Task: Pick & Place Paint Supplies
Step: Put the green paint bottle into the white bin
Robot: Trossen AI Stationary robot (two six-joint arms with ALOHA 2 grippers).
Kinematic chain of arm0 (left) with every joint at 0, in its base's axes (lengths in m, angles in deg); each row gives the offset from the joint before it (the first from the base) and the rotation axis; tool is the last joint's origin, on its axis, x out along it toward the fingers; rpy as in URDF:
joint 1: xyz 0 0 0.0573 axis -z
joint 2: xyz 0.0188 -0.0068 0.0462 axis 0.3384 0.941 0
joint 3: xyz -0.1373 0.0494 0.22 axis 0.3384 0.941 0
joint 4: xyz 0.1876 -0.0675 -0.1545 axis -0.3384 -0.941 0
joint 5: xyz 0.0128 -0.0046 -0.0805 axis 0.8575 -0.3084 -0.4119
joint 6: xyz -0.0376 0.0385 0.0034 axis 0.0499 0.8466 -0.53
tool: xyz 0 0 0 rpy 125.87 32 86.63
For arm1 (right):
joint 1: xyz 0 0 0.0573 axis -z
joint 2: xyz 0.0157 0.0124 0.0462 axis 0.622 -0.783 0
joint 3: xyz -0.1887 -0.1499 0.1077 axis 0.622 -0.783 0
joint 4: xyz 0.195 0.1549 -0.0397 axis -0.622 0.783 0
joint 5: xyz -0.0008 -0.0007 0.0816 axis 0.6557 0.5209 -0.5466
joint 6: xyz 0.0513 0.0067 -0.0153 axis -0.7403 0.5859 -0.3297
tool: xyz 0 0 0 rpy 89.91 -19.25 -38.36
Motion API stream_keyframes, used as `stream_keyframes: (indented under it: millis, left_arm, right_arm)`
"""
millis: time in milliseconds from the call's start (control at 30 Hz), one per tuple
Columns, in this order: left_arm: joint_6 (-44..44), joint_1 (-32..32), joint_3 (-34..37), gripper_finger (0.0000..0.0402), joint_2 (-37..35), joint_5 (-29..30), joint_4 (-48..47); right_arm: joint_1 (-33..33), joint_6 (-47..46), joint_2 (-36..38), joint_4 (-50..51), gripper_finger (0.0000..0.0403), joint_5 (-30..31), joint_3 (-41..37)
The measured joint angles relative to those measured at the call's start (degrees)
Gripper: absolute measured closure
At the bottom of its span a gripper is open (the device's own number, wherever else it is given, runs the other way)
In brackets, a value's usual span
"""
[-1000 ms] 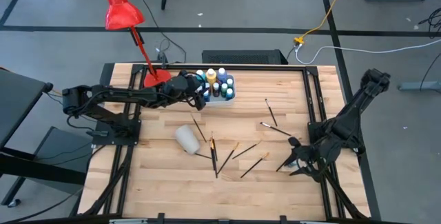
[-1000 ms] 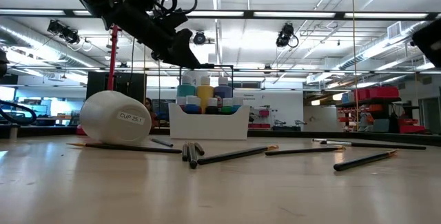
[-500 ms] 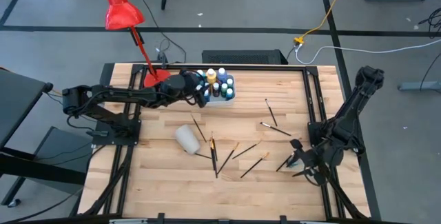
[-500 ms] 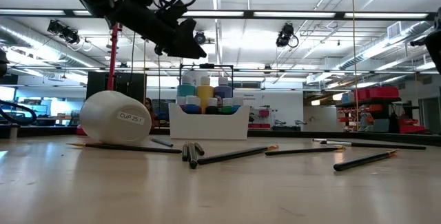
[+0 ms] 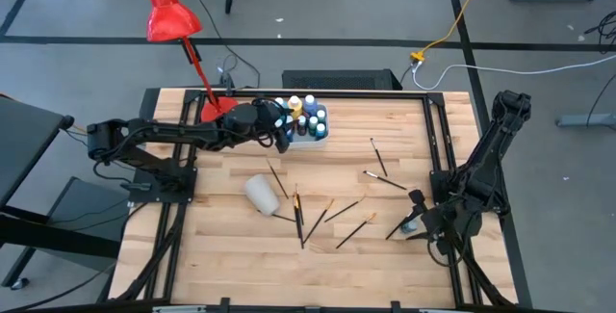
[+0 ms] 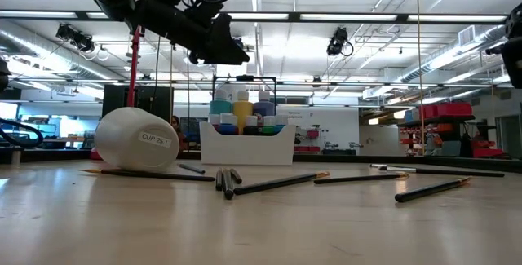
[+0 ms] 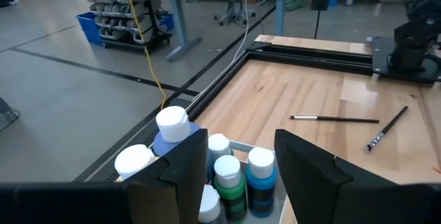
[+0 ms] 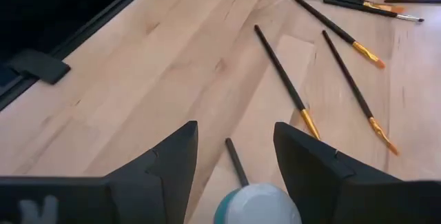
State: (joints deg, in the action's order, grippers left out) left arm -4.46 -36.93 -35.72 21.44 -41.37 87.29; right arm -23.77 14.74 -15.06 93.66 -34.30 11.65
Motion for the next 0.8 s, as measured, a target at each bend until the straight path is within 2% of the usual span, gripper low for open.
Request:
stream_keyframes:
  millis: [200,600,800]
  left_arm:
    - [0.0,0.0,0.0,0.0224,0.0,-0.1,0.0]
    - [0.0,0.0,0.0,0.0224,0.0,-0.1,0.0]
    - [0.0,0.0,0.0,0.0224,0.0,-0.1,0.0]
  right_arm:
    - [-1.4,-1.8,0.0,0.0,0.0208,5.9,0.0]
    - [-1.8,-5.7,0.0,0.8,0.0211,5.4,0.0]
    - [-1.8,-13.1,0.0,-5.1,0.0239,6.5,-6.3]
